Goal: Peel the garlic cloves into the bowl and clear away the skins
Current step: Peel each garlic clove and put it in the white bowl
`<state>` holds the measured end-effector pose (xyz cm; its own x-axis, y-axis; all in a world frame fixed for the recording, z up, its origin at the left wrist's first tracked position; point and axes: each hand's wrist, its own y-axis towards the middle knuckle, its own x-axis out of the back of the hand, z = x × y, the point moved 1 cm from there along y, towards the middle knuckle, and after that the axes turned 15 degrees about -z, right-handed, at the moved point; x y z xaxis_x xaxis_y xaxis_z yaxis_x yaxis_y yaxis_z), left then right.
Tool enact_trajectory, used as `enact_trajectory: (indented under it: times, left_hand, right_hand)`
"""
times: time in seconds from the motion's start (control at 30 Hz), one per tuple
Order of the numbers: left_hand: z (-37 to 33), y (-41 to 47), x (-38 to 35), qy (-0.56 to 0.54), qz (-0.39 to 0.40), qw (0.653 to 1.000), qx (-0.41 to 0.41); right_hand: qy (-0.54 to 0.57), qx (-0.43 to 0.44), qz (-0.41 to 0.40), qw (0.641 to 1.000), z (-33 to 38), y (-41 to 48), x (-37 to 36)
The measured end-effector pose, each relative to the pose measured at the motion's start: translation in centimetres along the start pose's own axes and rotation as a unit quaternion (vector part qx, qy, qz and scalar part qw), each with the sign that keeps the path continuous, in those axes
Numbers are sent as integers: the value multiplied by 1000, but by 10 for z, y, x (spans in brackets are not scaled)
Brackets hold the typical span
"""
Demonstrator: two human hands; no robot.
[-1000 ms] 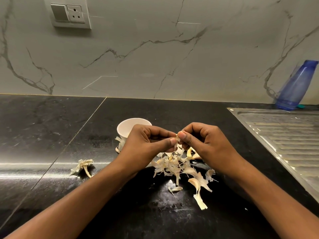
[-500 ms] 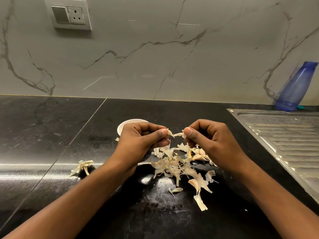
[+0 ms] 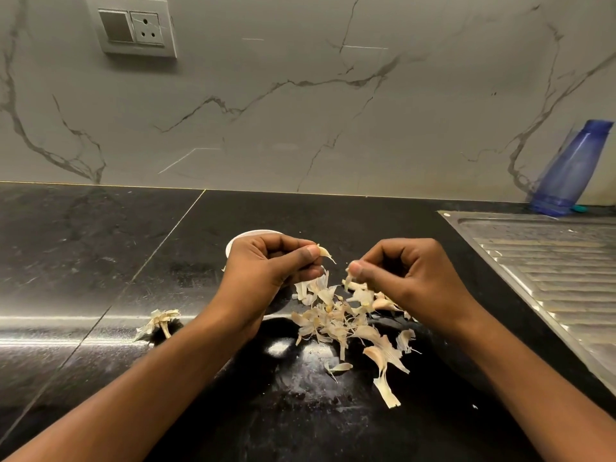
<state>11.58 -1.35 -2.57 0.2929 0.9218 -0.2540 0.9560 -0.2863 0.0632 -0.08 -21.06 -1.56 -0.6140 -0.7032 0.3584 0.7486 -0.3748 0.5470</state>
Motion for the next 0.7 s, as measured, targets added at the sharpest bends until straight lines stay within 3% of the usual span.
enact_trajectory:
  times: [0.23,0.7]
  left_hand:
    - [2,-6,-5,30,28,999,18]
    - [-3,-17,-8,26,101,994,23]
  right_hand:
    - [-14,19,35,999,-2,-3,-3]
    - [5,29,6,1000,-5,-2,-5]
